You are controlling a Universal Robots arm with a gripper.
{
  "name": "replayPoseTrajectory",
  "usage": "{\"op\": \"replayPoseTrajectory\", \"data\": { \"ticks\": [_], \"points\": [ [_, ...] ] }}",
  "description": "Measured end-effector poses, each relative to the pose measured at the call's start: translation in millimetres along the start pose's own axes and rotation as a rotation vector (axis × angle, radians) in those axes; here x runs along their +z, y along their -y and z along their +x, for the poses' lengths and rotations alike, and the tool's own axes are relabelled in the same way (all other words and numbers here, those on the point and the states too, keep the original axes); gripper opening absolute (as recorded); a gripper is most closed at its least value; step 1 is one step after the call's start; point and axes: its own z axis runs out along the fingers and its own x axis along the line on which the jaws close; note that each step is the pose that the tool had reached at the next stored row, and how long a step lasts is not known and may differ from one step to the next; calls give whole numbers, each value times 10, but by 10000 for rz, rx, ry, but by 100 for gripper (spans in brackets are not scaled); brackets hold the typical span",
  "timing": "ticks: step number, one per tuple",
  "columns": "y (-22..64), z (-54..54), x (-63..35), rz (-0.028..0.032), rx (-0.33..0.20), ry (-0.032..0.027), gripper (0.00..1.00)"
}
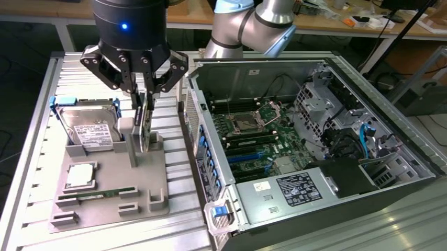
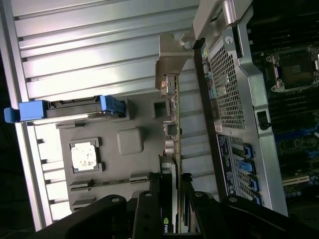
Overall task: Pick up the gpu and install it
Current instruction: 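Pick up the gpu and move the gpu toward the slot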
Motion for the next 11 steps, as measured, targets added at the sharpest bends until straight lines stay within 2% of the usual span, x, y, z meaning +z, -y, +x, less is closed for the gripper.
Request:
{"op": "replayPoseTrajectory", "data": {
  "ticks": [11],
  "points": [
    [-10,-2,-175,1,0,0,27]
  ]
}}
